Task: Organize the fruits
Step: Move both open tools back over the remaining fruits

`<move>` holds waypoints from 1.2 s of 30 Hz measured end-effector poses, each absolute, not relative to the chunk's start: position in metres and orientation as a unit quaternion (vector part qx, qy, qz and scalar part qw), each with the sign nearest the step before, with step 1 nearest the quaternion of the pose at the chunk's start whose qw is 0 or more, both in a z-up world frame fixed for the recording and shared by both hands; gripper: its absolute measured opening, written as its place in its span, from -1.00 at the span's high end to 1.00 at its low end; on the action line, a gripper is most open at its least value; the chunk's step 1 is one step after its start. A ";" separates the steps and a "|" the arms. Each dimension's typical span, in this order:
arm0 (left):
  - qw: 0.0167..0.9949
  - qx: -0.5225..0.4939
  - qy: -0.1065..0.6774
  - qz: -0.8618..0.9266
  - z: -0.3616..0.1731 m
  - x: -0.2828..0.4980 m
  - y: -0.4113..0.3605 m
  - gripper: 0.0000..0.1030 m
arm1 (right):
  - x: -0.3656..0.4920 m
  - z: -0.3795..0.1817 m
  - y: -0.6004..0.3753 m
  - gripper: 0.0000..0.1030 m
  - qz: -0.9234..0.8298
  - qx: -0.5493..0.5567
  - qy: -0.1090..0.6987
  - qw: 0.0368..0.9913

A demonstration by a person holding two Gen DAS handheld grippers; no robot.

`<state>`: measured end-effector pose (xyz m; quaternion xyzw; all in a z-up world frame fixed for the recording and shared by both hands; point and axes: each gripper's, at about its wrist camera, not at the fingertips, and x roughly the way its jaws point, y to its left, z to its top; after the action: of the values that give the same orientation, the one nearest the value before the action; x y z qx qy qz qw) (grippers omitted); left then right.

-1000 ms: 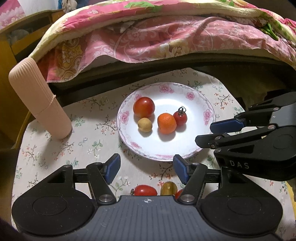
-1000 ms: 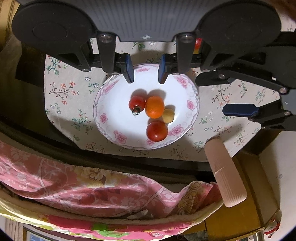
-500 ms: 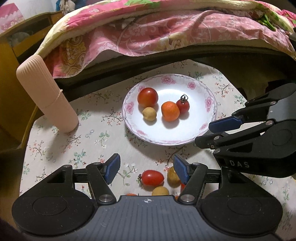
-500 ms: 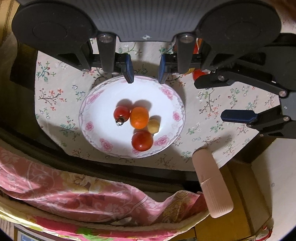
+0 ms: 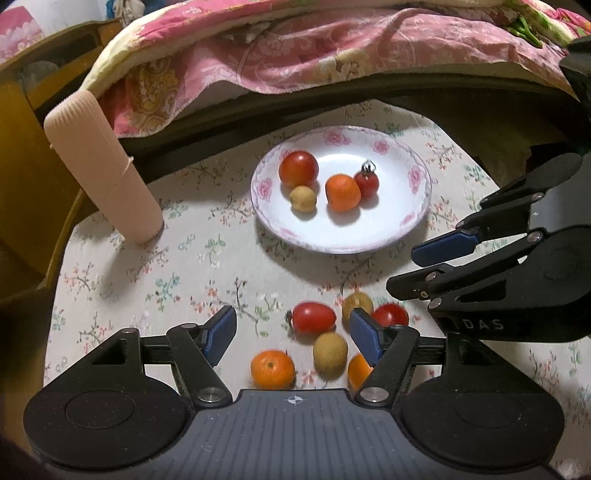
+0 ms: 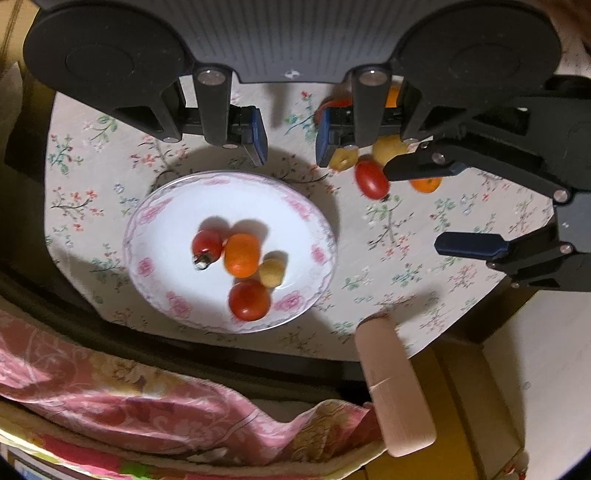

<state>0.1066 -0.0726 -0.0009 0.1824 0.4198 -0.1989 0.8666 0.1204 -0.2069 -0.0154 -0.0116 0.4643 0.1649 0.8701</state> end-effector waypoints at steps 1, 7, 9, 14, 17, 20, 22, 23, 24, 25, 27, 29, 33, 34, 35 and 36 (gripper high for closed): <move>0.865 0.184 0.421 -0.200 -0.002 0.105 -0.071 -0.45 | 0.119 -0.016 -0.205 0.42 0.169 -0.012 0.467 0.868; 0.858 0.190 0.429 -0.208 -0.007 0.098 -0.060 -0.54 | 0.113 -0.024 -0.190 0.42 0.194 -0.028 0.480 0.855; 0.857 0.190 0.429 -0.214 -0.008 0.095 -0.056 -0.58 | 0.112 -0.025 -0.187 0.41 0.200 -0.030 0.483 0.852; 0.849 0.196 0.438 -0.222 -0.013 0.087 -0.051 -0.58 | 0.107 -0.027 -0.186 0.40 0.212 -0.032 0.489 0.845; 0.844 0.199 0.443 -0.230 -0.016 0.085 -0.050 -0.58 | 0.107 -0.031 -0.188 0.36 0.214 -0.031 0.496 0.841; 0.841 0.198 0.444 -0.237 -0.017 0.083 -0.049 -0.58 | 0.106 -0.030 -0.187 0.36 0.216 -0.034 0.497 0.840; 0.840 0.197 0.445 -0.241 -0.018 0.083 -0.046 -0.58 | 0.105 -0.028 -0.187 0.36 0.219 -0.030 0.496 0.840; 0.839 0.196 0.446 -0.241 -0.018 0.083 -0.045 -0.58 | 0.104 -0.027 -0.186 0.36 0.223 -0.029 0.495 0.839; 0.838 0.195 0.448 -0.242 -0.019 0.083 -0.044 -0.58 | 0.103 -0.026 -0.186 0.36 0.225 -0.030 0.494 0.840; 0.837 0.195 0.450 -0.242 -0.020 0.083 -0.044 -0.58 | 0.103 -0.026 -0.185 0.36 0.225 -0.032 0.494 0.839; 0.836 0.196 0.452 -0.242 -0.022 0.083 -0.042 -0.58 | 0.101 -0.028 -0.184 0.36 0.225 -0.036 0.495 0.838; 0.835 0.196 0.454 -0.241 -0.022 0.083 -0.040 -0.58 | 0.100 -0.027 -0.183 0.36 0.226 -0.034 0.498 0.837; 0.834 0.192 0.458 -0.240 -0.023 0.084 -0.036 -0.60 | 0.094 -0.024 -0.177 0.35 0.242 -0.031 0.498 0.832; 0.834 0.192 0.459 -0.239 -0.023 0.084 -0.035 -0.60 | 0.093 -0.023 -0.174 0.35 0.251 -0.029 0.499 0.829; 0.834 0.192 0.459 -0.239 -0.023 0.084 -0.035 -0.60 | 0.092 -0.023 -0.172 0.35 0.257 -0.030 0.500 0.826; 0.833 0.194 0.460 -0.239 -0.024 0.083 -0.034 -0.60 | 0.091 -0.024 -0.170 0.35 0.261 -0.034 0.500 0.825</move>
<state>0.0830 -0.0345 -0.0236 0.1938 0.4596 -0.2385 0.8332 0.0909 -0.1697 -0.0236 -0.0336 0.5002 0.2609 0.8250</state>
